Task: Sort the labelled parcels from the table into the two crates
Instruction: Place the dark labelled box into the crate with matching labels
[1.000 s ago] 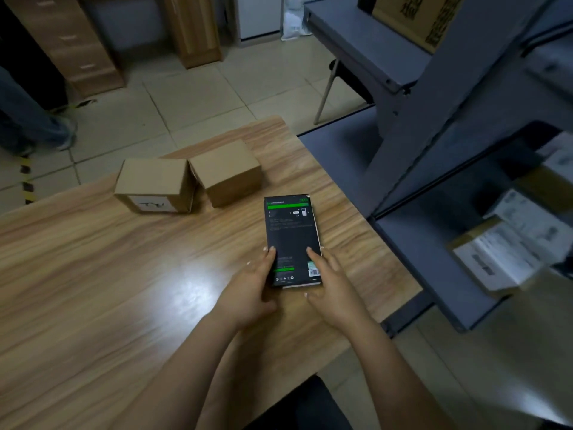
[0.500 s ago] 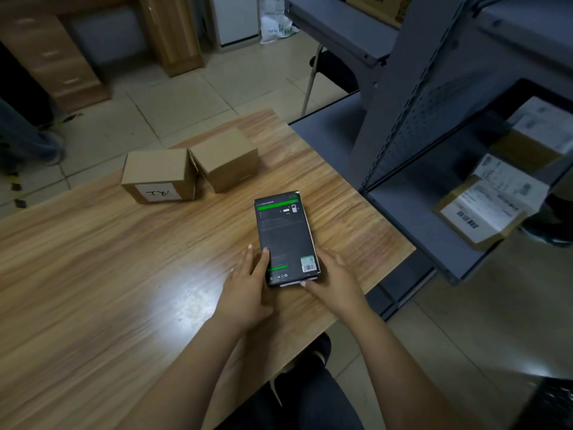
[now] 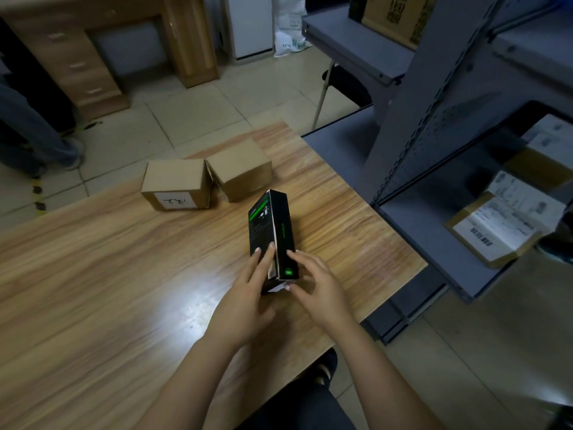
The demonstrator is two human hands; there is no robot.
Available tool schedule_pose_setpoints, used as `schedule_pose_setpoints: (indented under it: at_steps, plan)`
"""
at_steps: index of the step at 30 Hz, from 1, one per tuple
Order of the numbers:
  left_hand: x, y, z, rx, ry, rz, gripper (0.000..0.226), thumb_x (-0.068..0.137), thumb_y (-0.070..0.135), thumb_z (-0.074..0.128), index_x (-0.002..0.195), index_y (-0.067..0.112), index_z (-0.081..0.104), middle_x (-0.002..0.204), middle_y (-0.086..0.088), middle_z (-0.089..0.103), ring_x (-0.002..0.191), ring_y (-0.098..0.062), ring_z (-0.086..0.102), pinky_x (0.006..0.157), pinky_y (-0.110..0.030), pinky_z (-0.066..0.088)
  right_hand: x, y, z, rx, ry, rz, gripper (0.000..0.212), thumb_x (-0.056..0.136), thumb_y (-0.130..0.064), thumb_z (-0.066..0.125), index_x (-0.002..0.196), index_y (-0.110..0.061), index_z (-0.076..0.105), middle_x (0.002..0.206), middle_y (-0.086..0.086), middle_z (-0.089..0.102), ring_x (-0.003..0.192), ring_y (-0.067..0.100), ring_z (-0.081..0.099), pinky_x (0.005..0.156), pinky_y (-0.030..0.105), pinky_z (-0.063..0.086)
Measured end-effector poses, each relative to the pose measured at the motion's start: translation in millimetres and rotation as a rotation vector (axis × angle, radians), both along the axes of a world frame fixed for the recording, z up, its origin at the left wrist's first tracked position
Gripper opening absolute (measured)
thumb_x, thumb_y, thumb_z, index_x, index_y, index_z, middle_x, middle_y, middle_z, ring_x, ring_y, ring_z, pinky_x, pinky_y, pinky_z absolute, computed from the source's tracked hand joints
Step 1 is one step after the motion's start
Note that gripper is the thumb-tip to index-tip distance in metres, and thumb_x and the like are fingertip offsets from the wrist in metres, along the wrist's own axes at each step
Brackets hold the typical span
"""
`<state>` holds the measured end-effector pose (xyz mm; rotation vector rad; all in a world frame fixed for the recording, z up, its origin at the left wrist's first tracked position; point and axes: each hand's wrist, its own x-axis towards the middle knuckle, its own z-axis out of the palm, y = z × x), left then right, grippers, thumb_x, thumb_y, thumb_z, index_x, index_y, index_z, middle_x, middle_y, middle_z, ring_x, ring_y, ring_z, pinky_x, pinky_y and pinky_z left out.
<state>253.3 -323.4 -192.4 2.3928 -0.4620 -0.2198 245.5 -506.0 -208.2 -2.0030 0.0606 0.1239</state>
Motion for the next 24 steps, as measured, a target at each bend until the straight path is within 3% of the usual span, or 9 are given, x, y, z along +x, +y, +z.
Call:
schedule_pose_setpoints:
  at_steps: [4,8,11,16,18,20,24]
  plan:
    - [-1.0,11.9,3.3,0.074,0.018,0.050,0.101,0.086,0.023,0.068,0.141,0.053,-0.012,0.162,0.007,0.002,0.141,-0.012,0.030,0.085,-0.018,0.046,8.0,20.0,2.2,-0.001,0.049,0.034,0.068,0.088,-0.012,0.069,0.141,-0.044,0.042,0.135,-0.015,0.051,0.121,0.000,0.050,0.101,0.029,0.048]
    - [-4.5,32.2,-2.6,0.082,0.041,0.143,0.099,0.084,0.022,0.066,0.142,0.050,-0.008,0.161,0.006,0.012,0.136,-0.016,0.037,0.088,-0.025,0.048,20.2,35.3,2.4,-0.066,0.116,0.107,0.078,0.082,-0.015,0.076,0.147,-0.032,0.035,0.140,-0.009,0.045,0.125,-0.001,0.041,0.100,0.015,0.036]
    - [-8.5,46.7,-8.0,0.073,0.059,0.178,0.099,0.083,0.018,0.067,0.150,0.041,-0.002,0.156,0.006,0.025,0.132,-0.016,0.040,0.090,-0.029,0.048,26.2,47.4,1.6,-0.158,0.167,0.175,0.081,0.083,-0.019,0.076,0.150,-0.026,0.032,0.146,-0.004,0.037,0.125,0.003,0.035,0.096,0.014,0.030]
    - [-17.1,71.2,-25.7,0.029,0.086,0.261,0.085,0.077,0.017,0.069,0.151,0.026,0.027,0.150,0.008,0.038,0.130,-0.011,0.044,0.089,-0.013,0.038,23.8,68.6,-8.0,-0.153,0.190,0.163,0.078,0.081,-0.015,0.077,0.148,-0.026,0.037,0.153,-0.002,0.028,0.137,0.012,0.033,0.104,0.012,0.028]
    - [-20.8,74.9,-29.7,-0.030,0.147,0.286,0.078,0.072,0.014,0.065,0.142,0.033,0.037,0.138,0.018,0.049,0.118,-0.004,0.051,0.079,-0.007,0.040,21.0,74.9,-11.6,-0.158,0.182,0.171,0.073,0.082,-0.008,0.075,0.145,-0.021,0.043,0.155,-0.001,0.025,0.136,0.009,0.033,0.096,-0.003,0.022]
    - [-24.0,76.7,-35.7,-0.062,0.186,0.297,0.076,0.068,0.012,0.060,0.137,0.039,0.040,0.132,0.023,0.053,0.114,0.000,0.054,0.081,-0.012,0.045,17.5,78.9,-12.0,-0.151,0.191,0.179,0.069,0.083,0.000,0.072,0.144,-0.015,0.045,0.154,0.000,0.025,0.128,0.004,0.034,0.082,-0.012,0.021]
    - [-25.4,81.1,-43.3,0.031,0.122,0.322,0.063,0.069,0.016,0.063,0.129,0.029,0.049,0.122,0.011,0.059,0.107,-0.012,0.056,0.082,-0.025,0.045,12.8,80.8,-10.1,-0.145,0.176,0.159,0.068,0.083,0.003,0.069,0.145,-0.013,0.044,0.153,0.002,0.026,0.124,0.004,0.035,0.079,-0.013,0.022]
